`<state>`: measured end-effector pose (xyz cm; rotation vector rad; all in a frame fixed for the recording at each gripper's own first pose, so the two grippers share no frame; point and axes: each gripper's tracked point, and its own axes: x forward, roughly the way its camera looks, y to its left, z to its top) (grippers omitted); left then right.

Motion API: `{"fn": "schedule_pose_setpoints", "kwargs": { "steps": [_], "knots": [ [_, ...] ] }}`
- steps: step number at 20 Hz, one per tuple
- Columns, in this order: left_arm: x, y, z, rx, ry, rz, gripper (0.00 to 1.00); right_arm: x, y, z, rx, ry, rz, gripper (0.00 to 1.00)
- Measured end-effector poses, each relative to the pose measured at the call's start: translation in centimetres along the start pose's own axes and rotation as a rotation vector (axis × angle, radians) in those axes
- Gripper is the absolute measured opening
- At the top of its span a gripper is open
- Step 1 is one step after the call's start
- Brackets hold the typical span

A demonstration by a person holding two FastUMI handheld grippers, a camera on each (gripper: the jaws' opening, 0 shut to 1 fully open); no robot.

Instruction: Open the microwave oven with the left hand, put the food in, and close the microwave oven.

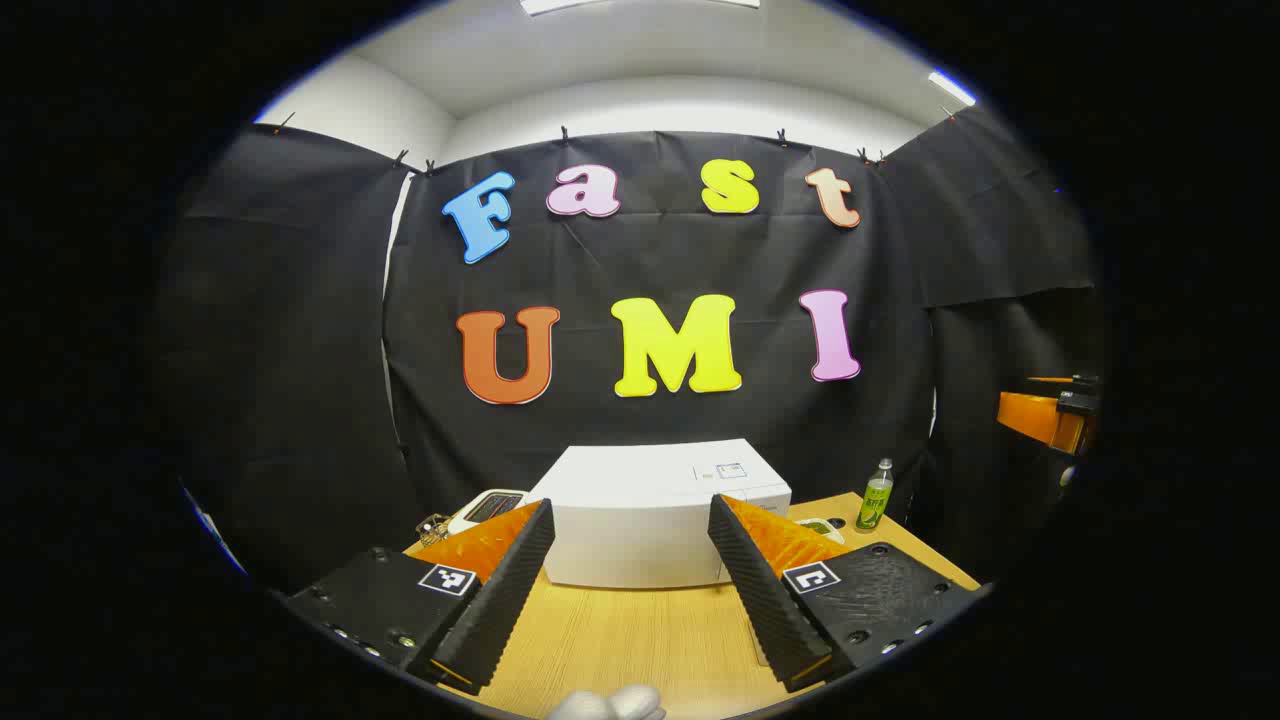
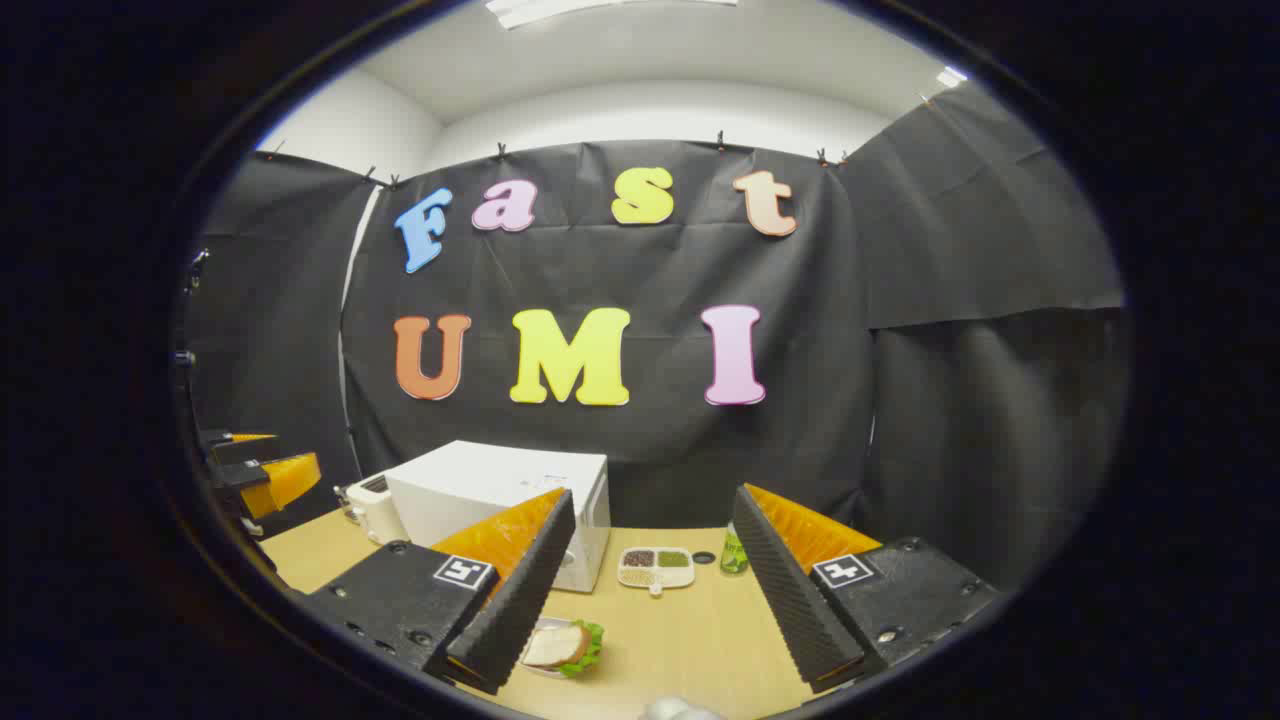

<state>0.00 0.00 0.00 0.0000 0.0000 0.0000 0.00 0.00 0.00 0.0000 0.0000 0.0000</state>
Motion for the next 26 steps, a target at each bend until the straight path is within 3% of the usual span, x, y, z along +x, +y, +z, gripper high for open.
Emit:
{"fn": "schedule_pose_setpoints", "kwargs": {
  "steps": [1,2,3,4,5,6,7,8,9,10,11,12,13,14,15,16,18,19,22,23,24,25,26],
  "knots": [
    [0.1,0.1,0.0,0.001,0.001,0.000,0.87,0.0,0.1,0.0,-0.001,-0.001,0.001,1.00],
    [0.2,0.1,-0.1,0.000,0.004,-0.001,0.95,0.1,0.1,0.1,-0.003,-0.002,0.002,1.00],
    [0.3,0.0,-0.2,-0.001,0.007,-0.001,0.95,0.2,0.1,0.0,-0.005,0.001,0.003,0.93],
    [0.4,0.0,-0.2,0.000,0.006,-0.002,0.95,0.2,0.1,0.0,-0.004,-0.001,0.006,1.00],
    [0.5,0.0,-0.3,0.003,0.008,0.000,0.95,0.2,0.2,0.1,-0.004,-0.001,0.006,1.00],
    [0.7,0.0,-0.2,0.001,0.007,-0.001,0.95,0.3,0.2,0.1,-0.005,-0.001,0.005,0.93],
    [0.8,-0.2,-0.3,0.000,0.007,-0.002,0.87,0.3,0.3,0.2,-0.006,-0.003,0.007,1.00],
    [0.8,-0.1,-0.3,0.000,0.008,-0.001,0.95,0.4,0.3,0.2,-0.006,-0.006,0.007,1.00],
    [0.9,0.0,-0.4,0.001,0.008,-0.001,0.95,0.6,0.4,0.4,-0.007,-0.009,0.011,1.00],
    [0.9,0.0,-0.2,0.002,0.004,0.001,0.95,0.6,0.4,0.5,-0.010,-0.010,0.010,0.93],
    [1.0,-0.1,-0.1,0.004,0.003,0.001,0.95,0.6,0.4,0.5,-0.011,-0.011,0.011,1.00],
    [1.1,-0.1,-0.2,0.007,0.003,0.000,0.87,0.5,0.4,0.4,-0.011,-0.011,0.010,1.00],
    [1.1,-0.1,-0.2,0.009,0.002,-0.001,0.95,0.7,0.5,0.4,-0.008,-0.009,0.012,0.93],
    [1.2,-0.1,-0.1,0.010,0.000,0.000,0.95,0.8,0.6,0.4,-0.006,-0.007,0.014,0.92],
    [1.3,-0.1,-0.3,0.012,-0.001,0.000,0.95,0.8,0.6,0.3,-0.005,-0.006,0.015,1.00],
    [1.6,-0.1,-0.6,0.014,0.001,0.002,0.95,0.8,0.7,0.3,-0.004,-0.007,0.018,0.93],
    [2.0,-0.8,-1.4,0.016,0.004,-0.004,0.95,0.9,0.6,0.2,-0.005,-0.001,0.020,0.93],
    [2.4,-1.0,-1.6,0.012,-0.001,-0.011,0.95,1.0,0.5,0.3,-0.004,-0.002,0.019,1.00],
    [4.0,-2.8,-3.1,0.017,-0.011,-0.041,0.95,0.8,-0.1,0.7,0.006,-0.006,0.015,1.00],
    [4.9,-3.7,-3.8,0.014,-0.007,-0.060,0.96,0.9,-0.5,0.8,0.009,-0.004,0.010,0.93],
    [5.7,-4.7,-4.8,0.006,-0.001,-0.077,0.96,0.9,-0.9,0.9,0.008,-0.003,0.003,1.00],
    [6.8,-5.7,-5.8,-0.001,0.013,-0.090,0.96,0.9,-1.4,1.0,0.007,-0.002,-0.004,0.93],
    [7.9,-6.8,-6.6,-0.002,0.016,-0.105,0.95,0.8,-1.8,1.2,0.004,0.002,-0.013,0.93]
  ]
}}
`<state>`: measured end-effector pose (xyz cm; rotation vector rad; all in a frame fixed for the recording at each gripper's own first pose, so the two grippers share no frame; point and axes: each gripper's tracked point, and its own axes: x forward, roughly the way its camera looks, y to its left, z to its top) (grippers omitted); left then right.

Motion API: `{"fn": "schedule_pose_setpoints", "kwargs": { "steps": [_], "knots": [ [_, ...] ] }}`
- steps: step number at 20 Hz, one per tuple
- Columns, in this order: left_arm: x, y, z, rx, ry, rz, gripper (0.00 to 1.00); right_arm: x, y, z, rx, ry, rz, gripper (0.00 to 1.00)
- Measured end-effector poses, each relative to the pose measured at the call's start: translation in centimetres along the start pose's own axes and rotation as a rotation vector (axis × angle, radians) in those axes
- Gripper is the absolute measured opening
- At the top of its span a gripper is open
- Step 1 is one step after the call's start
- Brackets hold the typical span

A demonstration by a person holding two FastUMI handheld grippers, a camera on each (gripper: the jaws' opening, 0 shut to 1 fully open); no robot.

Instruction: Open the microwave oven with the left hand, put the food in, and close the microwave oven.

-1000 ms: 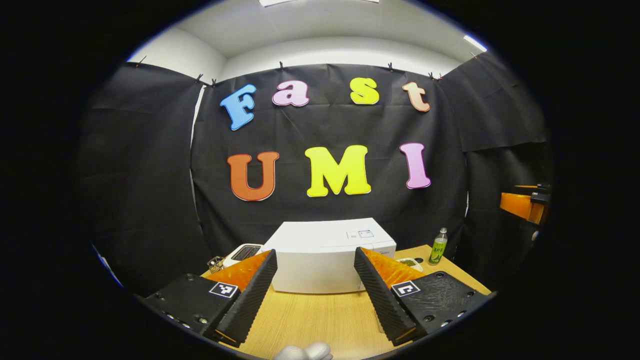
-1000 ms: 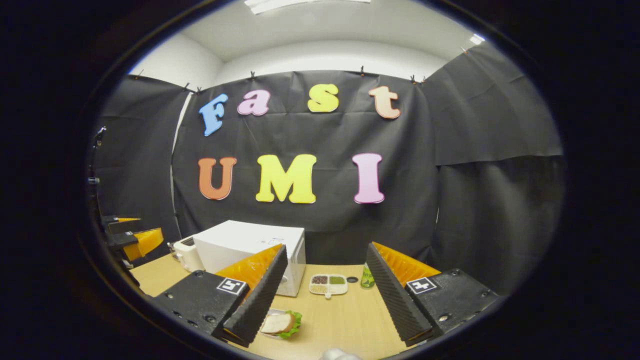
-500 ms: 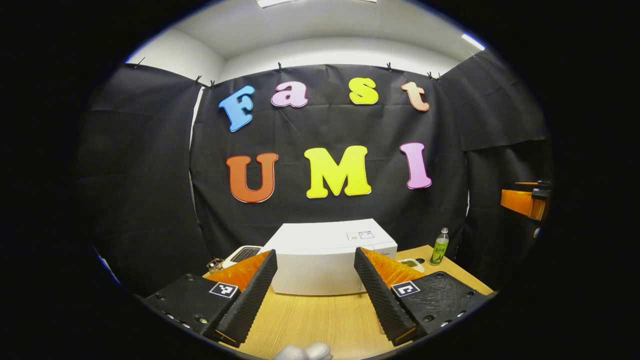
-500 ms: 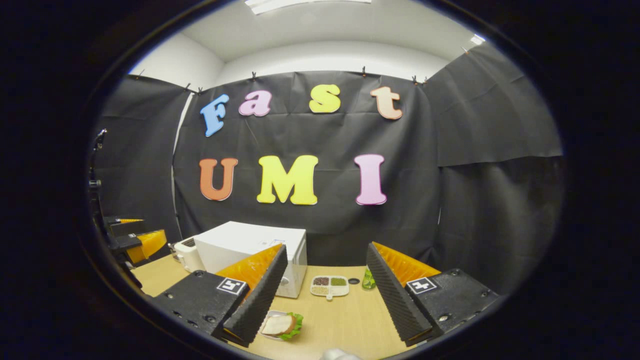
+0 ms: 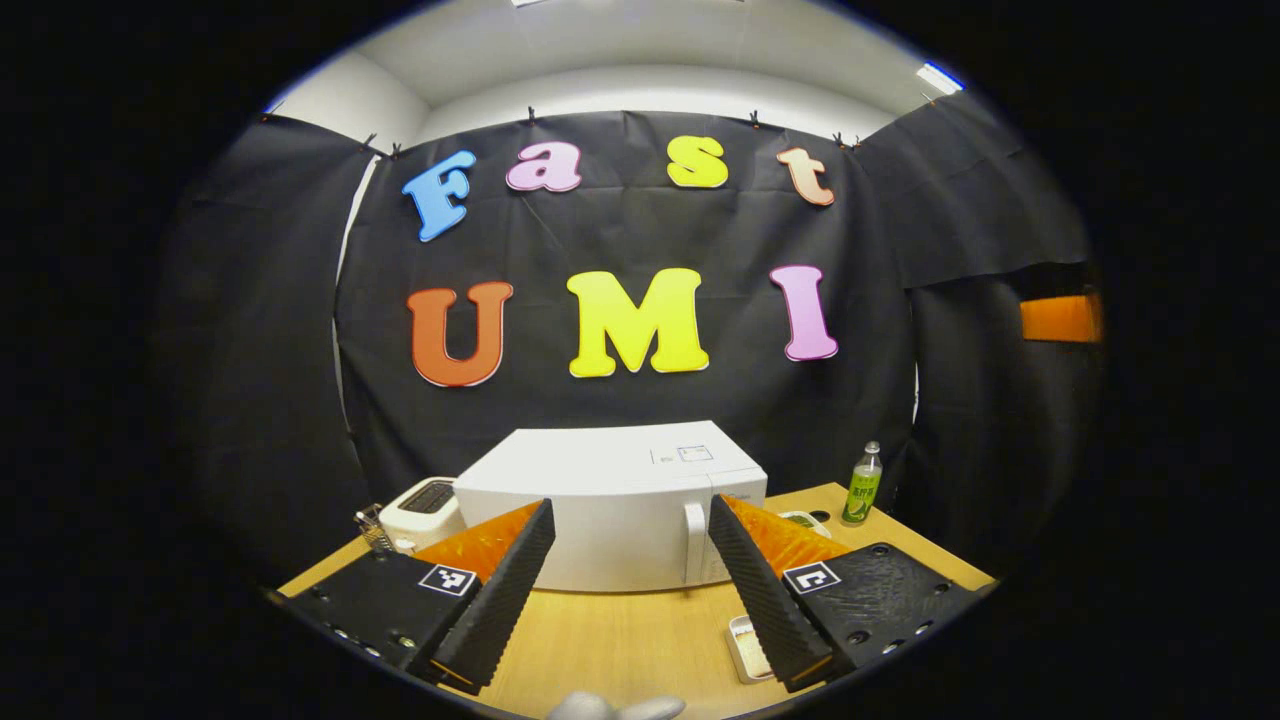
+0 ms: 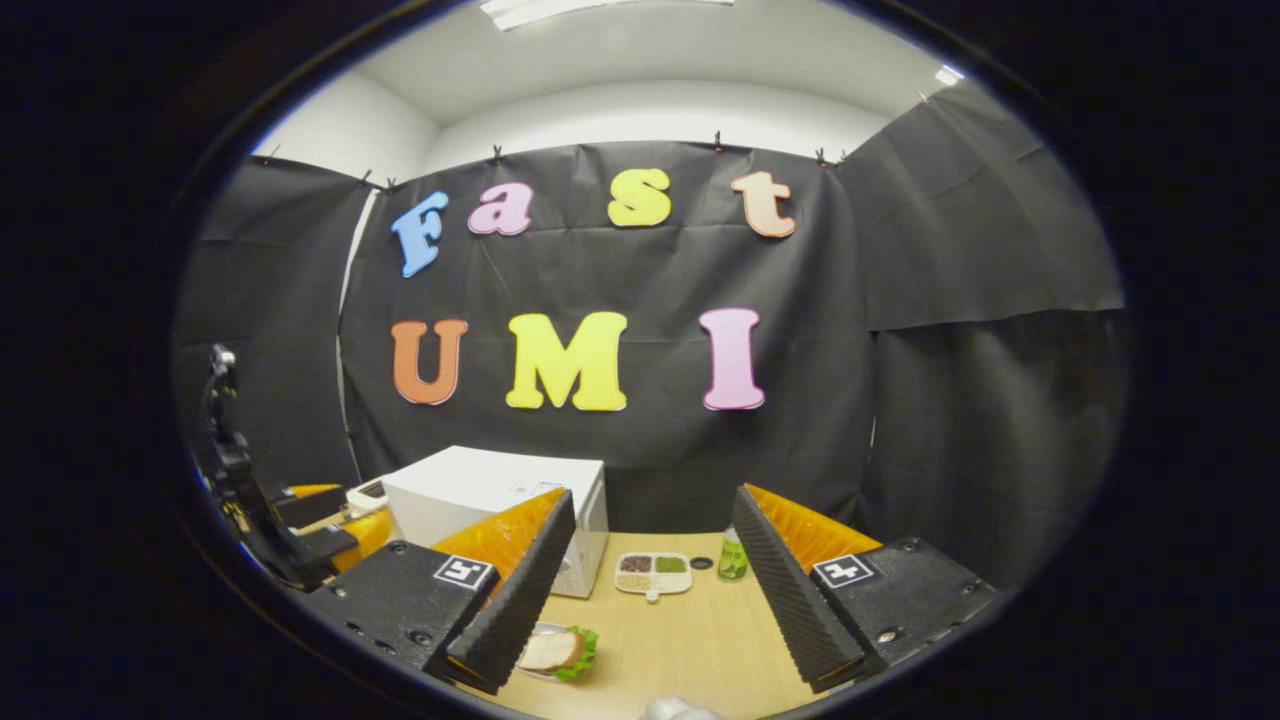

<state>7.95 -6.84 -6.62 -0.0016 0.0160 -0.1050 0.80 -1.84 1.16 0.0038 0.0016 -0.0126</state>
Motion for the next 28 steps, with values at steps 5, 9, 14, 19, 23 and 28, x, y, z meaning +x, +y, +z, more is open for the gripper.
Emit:
{"fn": "schedule_pose_setpoints", "kwargs": {
  "steps": [5,9,14,19,23,28],
  "knots": [
    [6.6,-3.6,-5.2,0.025,0.041,-0.041,0.95,0.2,-1.9,-0.2,-0.038,0.022,-0.038,0.93],
    [11.8,-5.2,-9.1,0.009,0.088,-0.037,0.96,0.5,-3.1,-1.1,-0.030,0.063,-0.068,0.93],
    [16.4,-5.6,-12.8,-0.005,0.120,-0.015,0.86,1.2,-4.4,-2.3,-0.033,0.104,-0.108,0.93],
    [18.4,-5.5,-13.7,-0.044,0.117,-0.027,0.66,1.9,-5.2,-3.0,-0.038,0.130,-0.131,1.00],
    [18.6,-6.2,-13.6,-0.064,0.124,-0.062,0.26,2.4,-5.2,-3.2,-0.035,0.141,-0.130,1.00],
    [18.4,-6.0,-13.6,-0.098,0.148,-0.080,0.12,2.8,-4.2,-3.0,-0.048,0.146,-0.107,1.00]
  ]
}}
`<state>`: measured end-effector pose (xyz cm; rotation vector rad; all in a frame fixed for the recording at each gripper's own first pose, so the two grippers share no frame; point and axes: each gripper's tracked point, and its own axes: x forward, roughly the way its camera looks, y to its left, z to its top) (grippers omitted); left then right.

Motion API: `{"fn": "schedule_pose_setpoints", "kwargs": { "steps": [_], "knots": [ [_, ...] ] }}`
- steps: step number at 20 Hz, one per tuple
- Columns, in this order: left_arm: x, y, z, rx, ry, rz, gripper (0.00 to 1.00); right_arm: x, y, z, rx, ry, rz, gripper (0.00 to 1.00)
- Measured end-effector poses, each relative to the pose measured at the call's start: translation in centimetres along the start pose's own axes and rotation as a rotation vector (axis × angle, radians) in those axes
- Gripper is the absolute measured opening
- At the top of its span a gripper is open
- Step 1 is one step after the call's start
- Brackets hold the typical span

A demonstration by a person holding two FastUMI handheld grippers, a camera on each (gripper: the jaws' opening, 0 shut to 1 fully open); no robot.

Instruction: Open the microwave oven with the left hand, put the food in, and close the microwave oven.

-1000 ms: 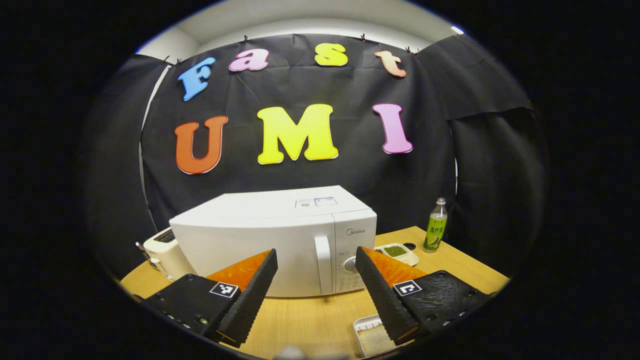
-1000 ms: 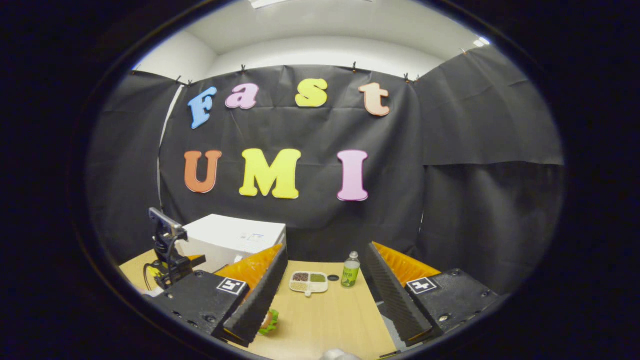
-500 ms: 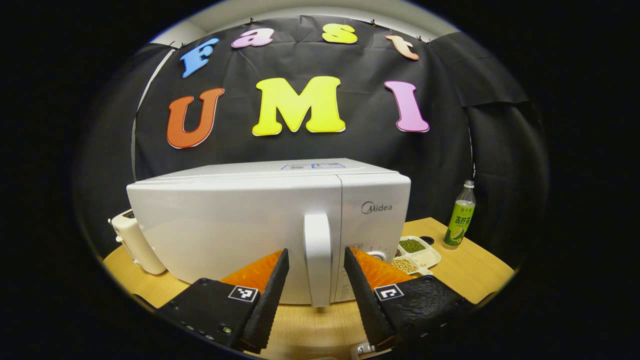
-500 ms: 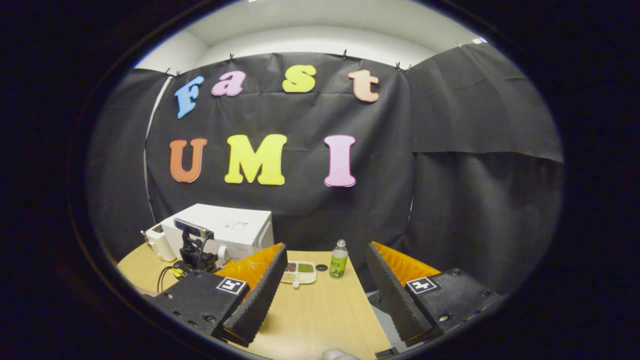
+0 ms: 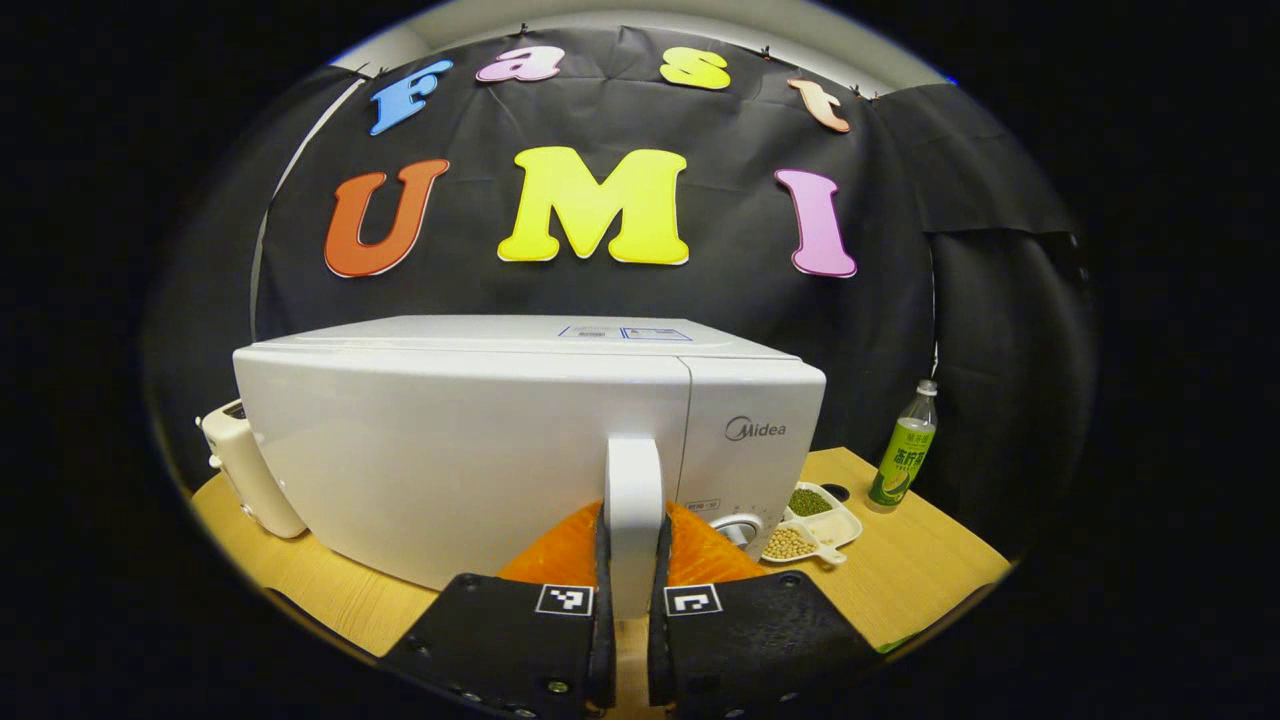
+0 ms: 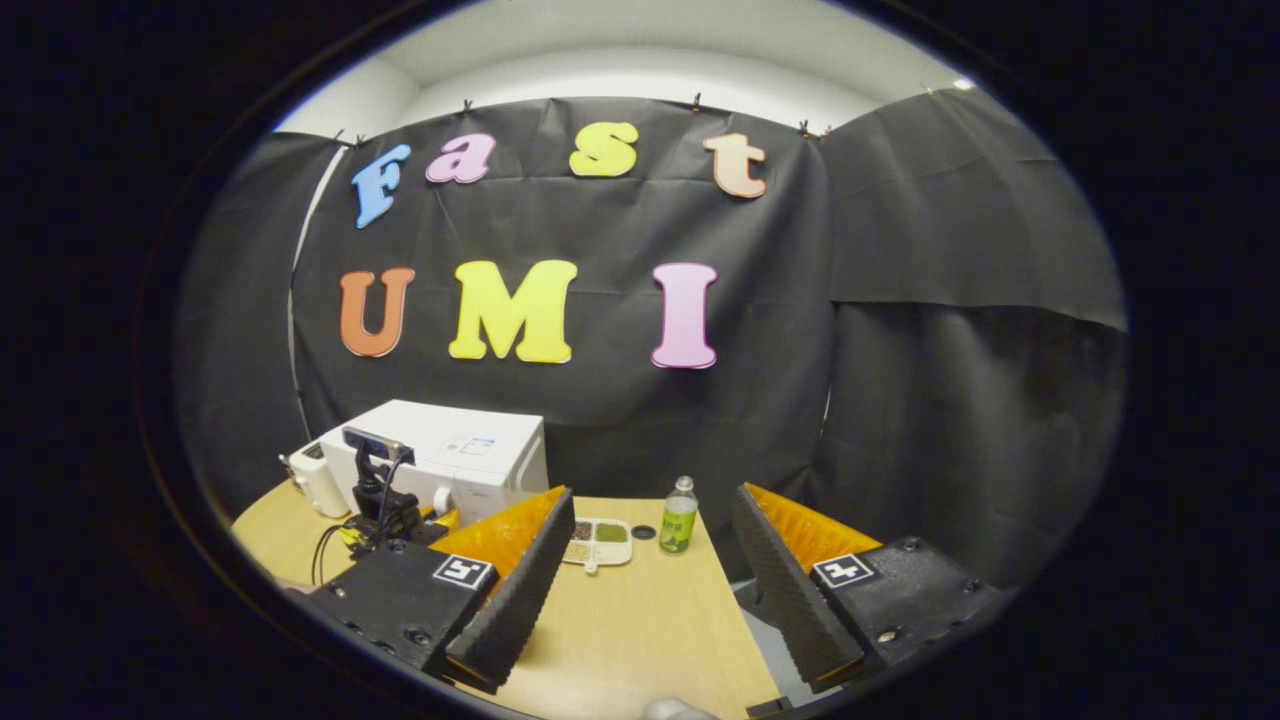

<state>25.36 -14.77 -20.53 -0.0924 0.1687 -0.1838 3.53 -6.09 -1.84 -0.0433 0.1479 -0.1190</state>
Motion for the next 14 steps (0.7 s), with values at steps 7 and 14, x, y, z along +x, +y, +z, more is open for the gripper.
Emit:
{"fn": "schedule_pose_setpoints", "kwargs": {
  "steps": [7,14],
  "knots": [
    [-3.4,0.0,-0.8,0.049,-0.001,-0.040,0.07,0.2,1.6,0.0,-0.031,-0.007,0.042,1.00],
    [-9.0,1.3,-2.1,0.056,0.027,-0.080,0.08,-0.8,5.4,-0.8,-0.028,0.005,0.132,1.00]
  ]
}}
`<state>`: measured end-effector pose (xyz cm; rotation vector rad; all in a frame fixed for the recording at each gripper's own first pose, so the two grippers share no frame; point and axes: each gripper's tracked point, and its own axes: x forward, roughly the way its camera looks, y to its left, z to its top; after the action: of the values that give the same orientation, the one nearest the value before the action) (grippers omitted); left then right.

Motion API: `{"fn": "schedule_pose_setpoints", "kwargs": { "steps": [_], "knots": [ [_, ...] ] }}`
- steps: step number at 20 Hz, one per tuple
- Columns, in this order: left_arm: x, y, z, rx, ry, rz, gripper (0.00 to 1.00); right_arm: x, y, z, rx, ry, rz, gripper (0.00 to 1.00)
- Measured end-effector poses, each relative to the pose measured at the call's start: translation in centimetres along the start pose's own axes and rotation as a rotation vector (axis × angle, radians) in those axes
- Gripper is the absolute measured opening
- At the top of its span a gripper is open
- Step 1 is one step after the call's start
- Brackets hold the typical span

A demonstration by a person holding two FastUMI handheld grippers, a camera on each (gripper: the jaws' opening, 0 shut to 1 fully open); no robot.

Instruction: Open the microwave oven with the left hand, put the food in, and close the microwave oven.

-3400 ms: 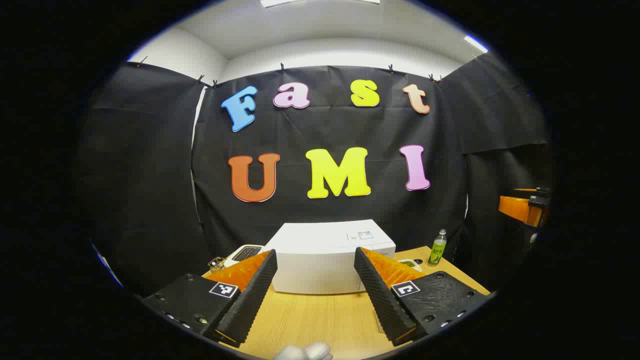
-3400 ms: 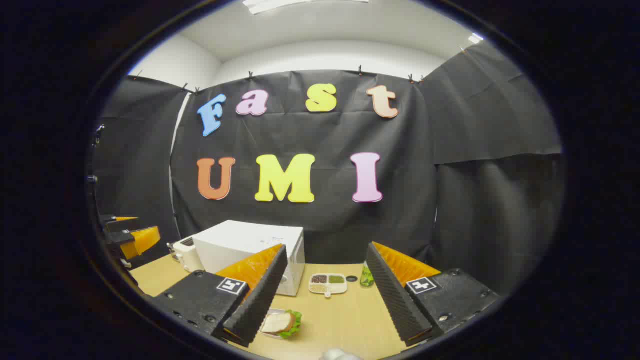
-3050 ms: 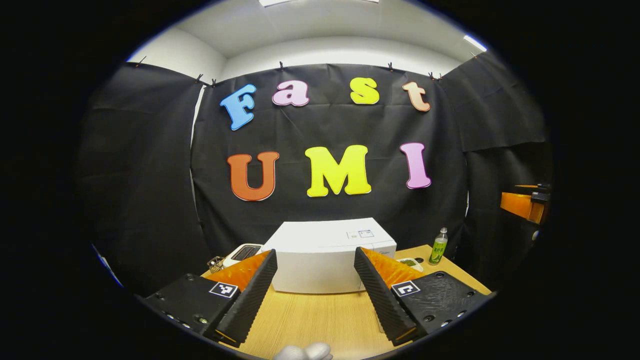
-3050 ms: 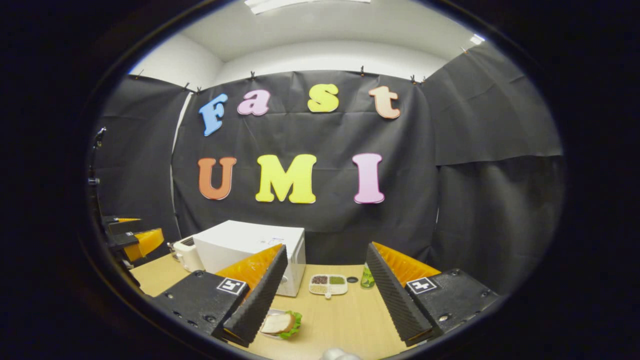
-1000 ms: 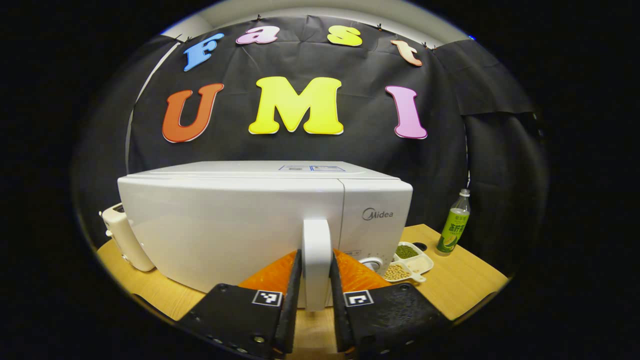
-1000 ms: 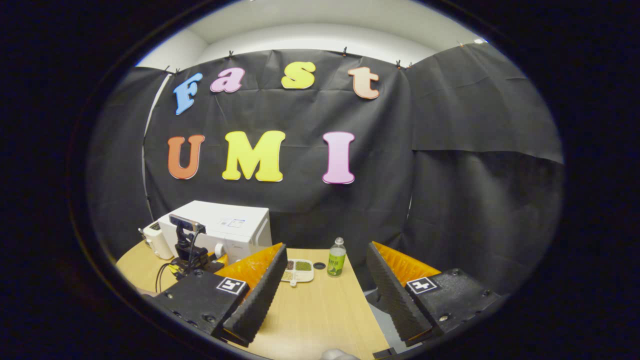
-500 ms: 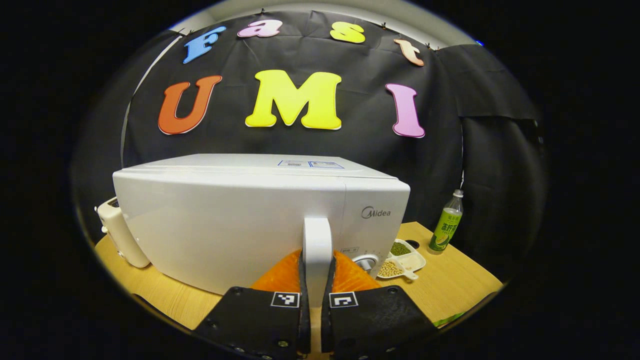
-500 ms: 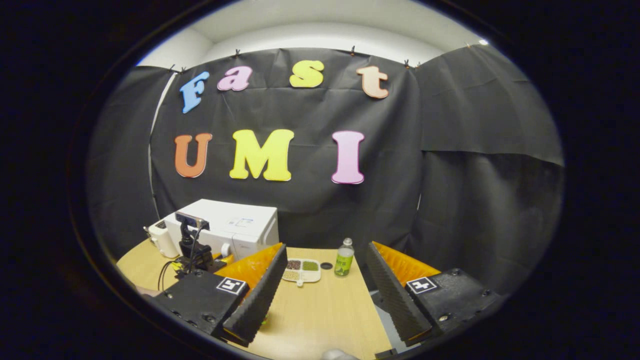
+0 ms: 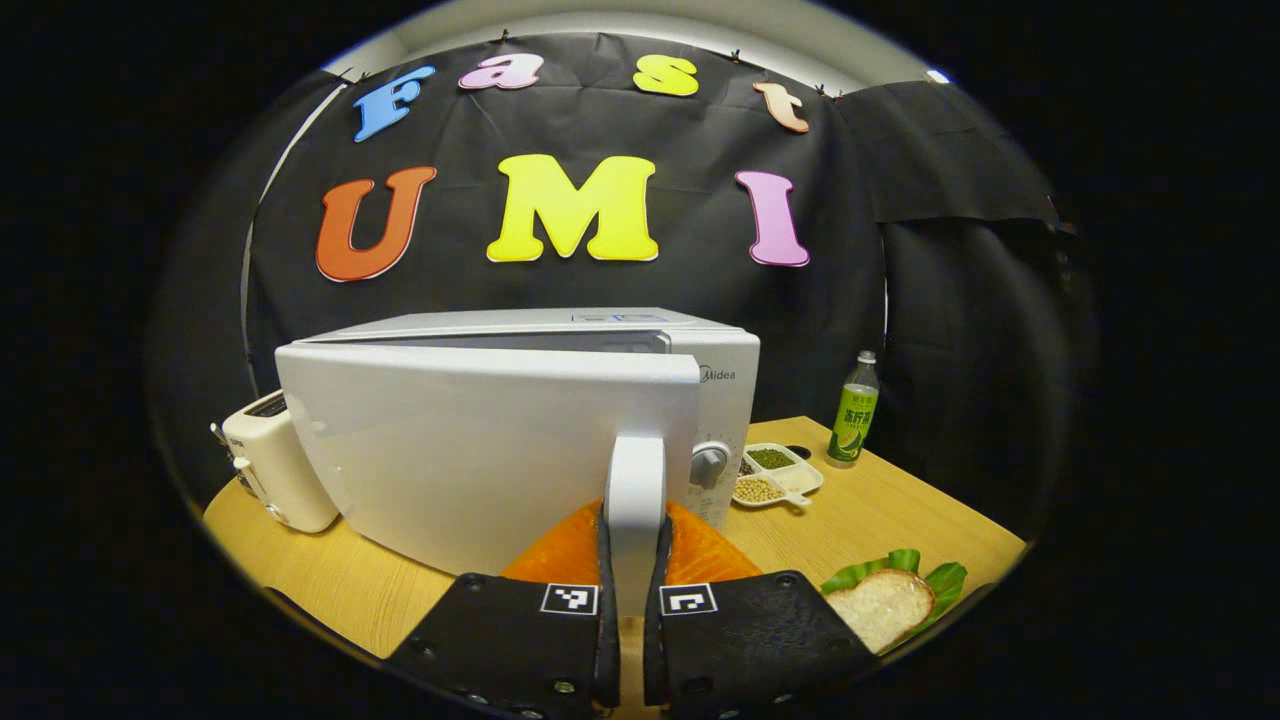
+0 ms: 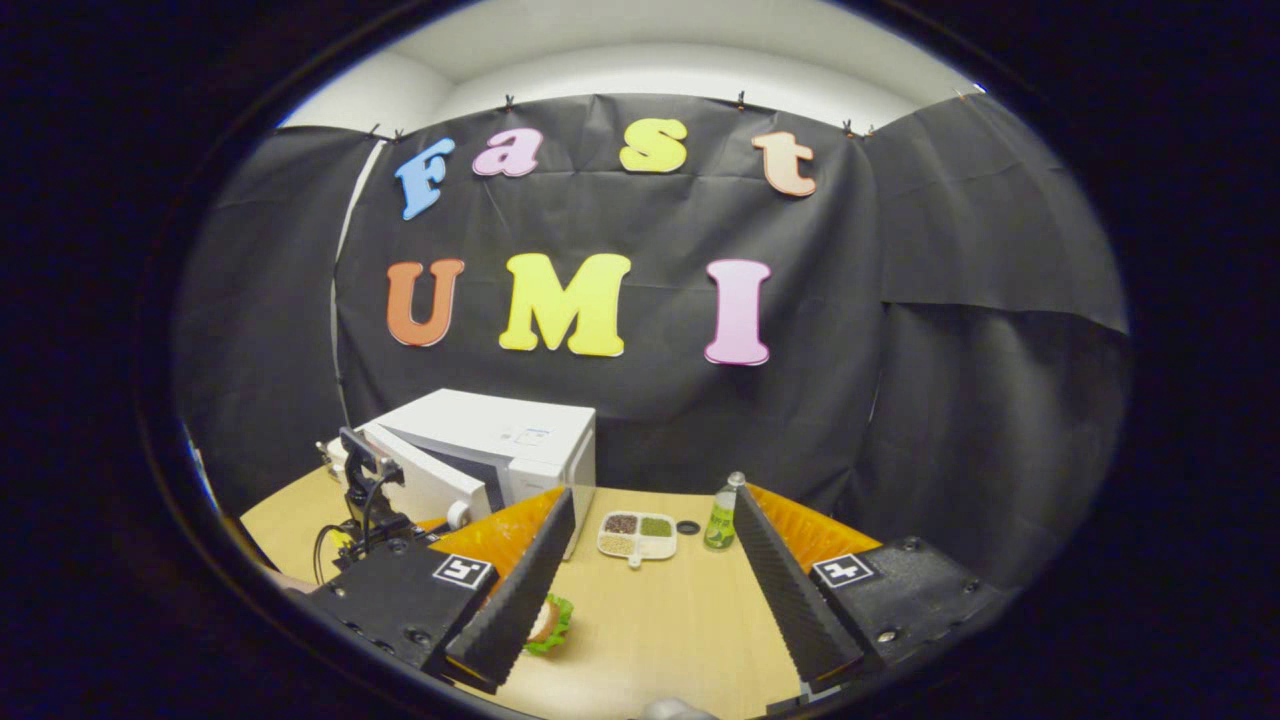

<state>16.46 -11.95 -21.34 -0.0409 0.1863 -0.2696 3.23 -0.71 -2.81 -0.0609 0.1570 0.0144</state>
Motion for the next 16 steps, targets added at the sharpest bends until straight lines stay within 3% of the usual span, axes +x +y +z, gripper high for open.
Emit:
{"fn": "schedule_pose_setpoints", "kwargs": {
  "steps": [1,9,13,15,16],
  "knots": [
    [-0.8,0.3,-0.1,-0.001,0.008,0.004,0.11,-0.1,0.5,0.1,0.005,-0.005,0.013,0.93],
    [-6.1,2.4,-1.4,0.063,0.036,0.055,0.20,-1.7,2.4,0.1,0.024,-0.027,0.059,0.93],
    [-8.0,3.6,-1.9,0.048,0.050,0.077,0.26,-2.6,2.6,-0.2,0.035,-0.029,0.068,0.93],
    [-9.0,4.8,-1.6,0.057,0.039,0.094,0.34,-2.9,2.5,-0.3,0.036,-0.034,0.061,0.93],
    [-9.5,5.3,-1.3,0.059,0.032,0.097,0.47,-3.1,2.4,-0.2,0.040,-0.037,0.059,1.00]
  ]
}}
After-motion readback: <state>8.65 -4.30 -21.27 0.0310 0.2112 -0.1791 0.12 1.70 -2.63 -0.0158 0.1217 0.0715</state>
